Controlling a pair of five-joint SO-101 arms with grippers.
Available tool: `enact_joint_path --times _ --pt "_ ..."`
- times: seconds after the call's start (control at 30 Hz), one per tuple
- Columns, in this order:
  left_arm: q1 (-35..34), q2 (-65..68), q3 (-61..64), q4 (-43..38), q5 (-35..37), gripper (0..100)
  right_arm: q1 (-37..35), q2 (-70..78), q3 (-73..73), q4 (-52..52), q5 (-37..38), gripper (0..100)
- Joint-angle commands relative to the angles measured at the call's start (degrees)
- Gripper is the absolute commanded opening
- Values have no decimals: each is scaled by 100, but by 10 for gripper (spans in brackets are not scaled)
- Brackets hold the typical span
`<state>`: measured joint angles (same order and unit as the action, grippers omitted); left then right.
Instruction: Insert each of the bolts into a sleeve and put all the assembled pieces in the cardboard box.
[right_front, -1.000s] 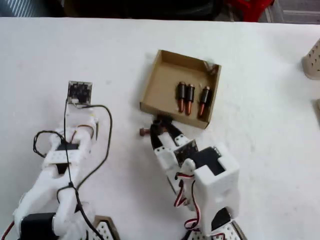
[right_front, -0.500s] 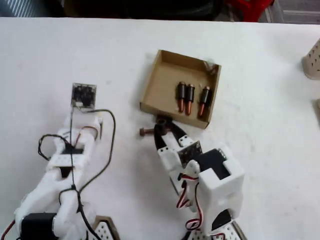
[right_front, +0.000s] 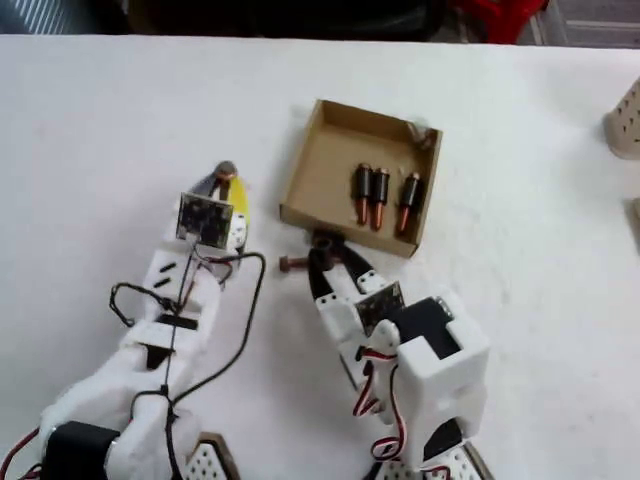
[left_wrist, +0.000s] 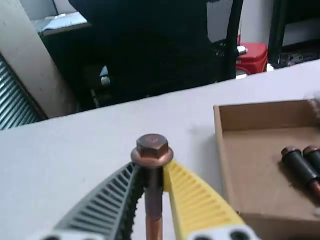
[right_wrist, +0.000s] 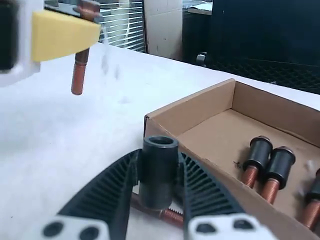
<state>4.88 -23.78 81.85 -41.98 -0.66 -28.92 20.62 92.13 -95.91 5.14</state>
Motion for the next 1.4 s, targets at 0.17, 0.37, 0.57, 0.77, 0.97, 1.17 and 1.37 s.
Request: enact_joint_path --times 0.17,0.37,0.57,0.77,0.97,1.17,1.37 --pt "831 -75 26 -1468 1275 22 57 -189 53 -119 -35 17" --pt "919 -321 308 -1512 1319 22 57 -189 18 -119 -35 17" --pt "936 -1648 510 -457 1820 22 66 -189 -62 -119 -35 17" --pt "1429 -3037 501 1169 2101 23 66 -189 -62 -119 -35 17" --pt "1903 -4066 501 2347 2119 23 48 -189 -35 -119 -35 17" --pt "2132 -4532 519 3200 2127 23 -119 -189 62 -119 -35 17" --pt "2378 -4690 536 3499 2110 23 -154 -189 62 -119 -35 17"
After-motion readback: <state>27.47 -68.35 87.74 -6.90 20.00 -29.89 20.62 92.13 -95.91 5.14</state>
